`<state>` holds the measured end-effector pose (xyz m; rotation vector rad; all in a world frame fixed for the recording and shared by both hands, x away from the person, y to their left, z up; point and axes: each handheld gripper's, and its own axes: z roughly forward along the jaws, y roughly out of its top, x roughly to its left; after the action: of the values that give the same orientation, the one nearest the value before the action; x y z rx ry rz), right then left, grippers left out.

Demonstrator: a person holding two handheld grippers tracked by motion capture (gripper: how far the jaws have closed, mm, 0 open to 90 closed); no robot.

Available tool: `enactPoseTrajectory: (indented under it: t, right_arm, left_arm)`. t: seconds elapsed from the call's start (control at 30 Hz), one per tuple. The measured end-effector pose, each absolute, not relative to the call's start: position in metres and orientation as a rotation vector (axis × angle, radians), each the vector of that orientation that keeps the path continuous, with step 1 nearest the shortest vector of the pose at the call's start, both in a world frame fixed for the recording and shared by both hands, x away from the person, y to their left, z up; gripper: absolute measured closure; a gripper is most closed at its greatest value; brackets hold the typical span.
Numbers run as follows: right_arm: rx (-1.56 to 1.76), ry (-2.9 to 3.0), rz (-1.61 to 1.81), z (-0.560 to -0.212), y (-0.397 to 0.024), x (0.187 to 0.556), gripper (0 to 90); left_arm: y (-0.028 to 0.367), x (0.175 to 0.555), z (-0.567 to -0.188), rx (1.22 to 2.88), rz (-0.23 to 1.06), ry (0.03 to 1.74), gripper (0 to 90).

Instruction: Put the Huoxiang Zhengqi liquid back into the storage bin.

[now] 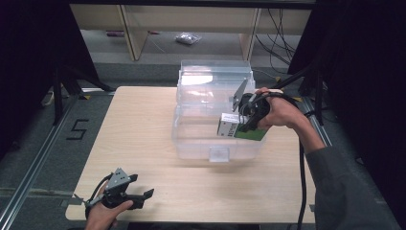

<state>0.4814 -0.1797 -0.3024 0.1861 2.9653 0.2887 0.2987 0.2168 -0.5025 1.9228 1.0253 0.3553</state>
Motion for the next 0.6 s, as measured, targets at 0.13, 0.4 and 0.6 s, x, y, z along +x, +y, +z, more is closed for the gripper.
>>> enactPoseTrajectory:
  t: [0.13, 0.4, 0.6]
  right_arm:
    - [0.181, 2.967, 0.29, -0.309, -0.179, 0.493, 64.5]
    - [0.229, 2.98, 0.259, -0.323, -0.179, 0.506, 64.5]
    - [0.232, 2.98, 0.257, -0.338, -0.182, 0.516, 64.4]
  left_arm:
    - [0.217, 0.299, -0.502, 1.927, 0.358, 1.026, 14.9]
    - [0.217, 0.299, -0.502, 1.925, 0.353, 1.023, 14.9]
    - [0.217, 0.299, -0.502, 1.925, 0.353, 1.021, 14.9]
